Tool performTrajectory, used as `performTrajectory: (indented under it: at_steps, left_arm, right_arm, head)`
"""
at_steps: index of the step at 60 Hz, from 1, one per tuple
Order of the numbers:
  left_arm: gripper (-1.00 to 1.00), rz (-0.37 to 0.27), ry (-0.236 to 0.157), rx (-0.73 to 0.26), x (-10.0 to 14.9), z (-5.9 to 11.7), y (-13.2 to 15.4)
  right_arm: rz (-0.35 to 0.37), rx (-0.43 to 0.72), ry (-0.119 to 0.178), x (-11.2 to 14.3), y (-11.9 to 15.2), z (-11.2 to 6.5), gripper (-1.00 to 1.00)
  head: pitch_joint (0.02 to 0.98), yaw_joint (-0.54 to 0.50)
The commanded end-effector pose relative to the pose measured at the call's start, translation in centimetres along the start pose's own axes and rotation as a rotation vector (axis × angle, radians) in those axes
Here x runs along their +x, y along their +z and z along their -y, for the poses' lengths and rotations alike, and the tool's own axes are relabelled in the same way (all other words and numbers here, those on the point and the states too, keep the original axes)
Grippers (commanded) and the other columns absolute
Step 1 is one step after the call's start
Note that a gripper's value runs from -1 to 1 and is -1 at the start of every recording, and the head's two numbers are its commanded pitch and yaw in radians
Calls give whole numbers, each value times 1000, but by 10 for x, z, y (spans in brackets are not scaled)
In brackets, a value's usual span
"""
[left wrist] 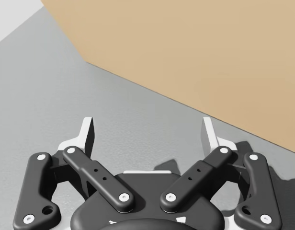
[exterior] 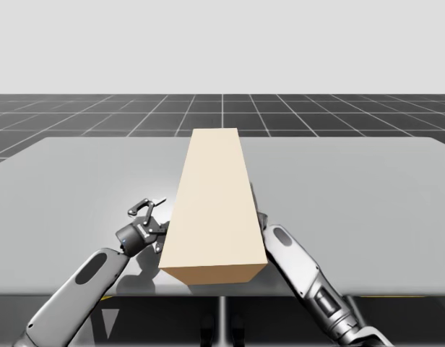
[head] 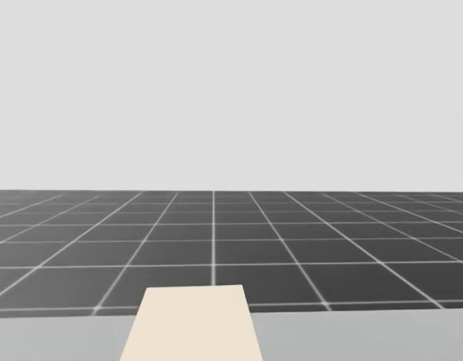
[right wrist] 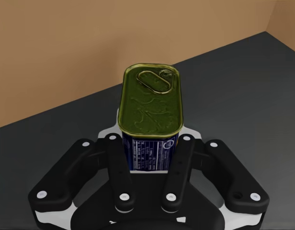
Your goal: Retrieve the object from inside the box.
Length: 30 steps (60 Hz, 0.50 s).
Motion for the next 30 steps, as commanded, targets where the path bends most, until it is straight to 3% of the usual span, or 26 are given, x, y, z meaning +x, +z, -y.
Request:
performTrajectory:
  at_steps: [1, 12, 17, 22, 24, 30]
  left_arm:
    - [-1000, 10, 6, 7, 1, -2, 1]
    - [-1000, 12, 7, 9, 1, -4, 1]
    - [-1000, 13, 8, 10, 1, -4, 1]
    - [-1000, 14, 10, 14, 1, -5, 1]
    - [-1000, 17, 14, 19, 1, -5, 2]
    - [-1000, 22, 20, 25, 2, -7, 2]
  right_arm:
    - [47, -217, 43, 6, 59, 28, 959]
    - [99, -363, 59, 0, 142, 37, 938]
    - [126, -405, 63, 0, 164, 37, 954]
    - [131, -451, 88, 1, 185, 41, 951]
    - [136, -460, 83, 2, 191, 43, 957]
    - [154, -517, 90, 11, 209, 59, 942]
  head:
    - [109, -54]
    - [100, -55]
    - [97, -58]
    - [88, -58]
    - [85, -57]
    - [77, -54]
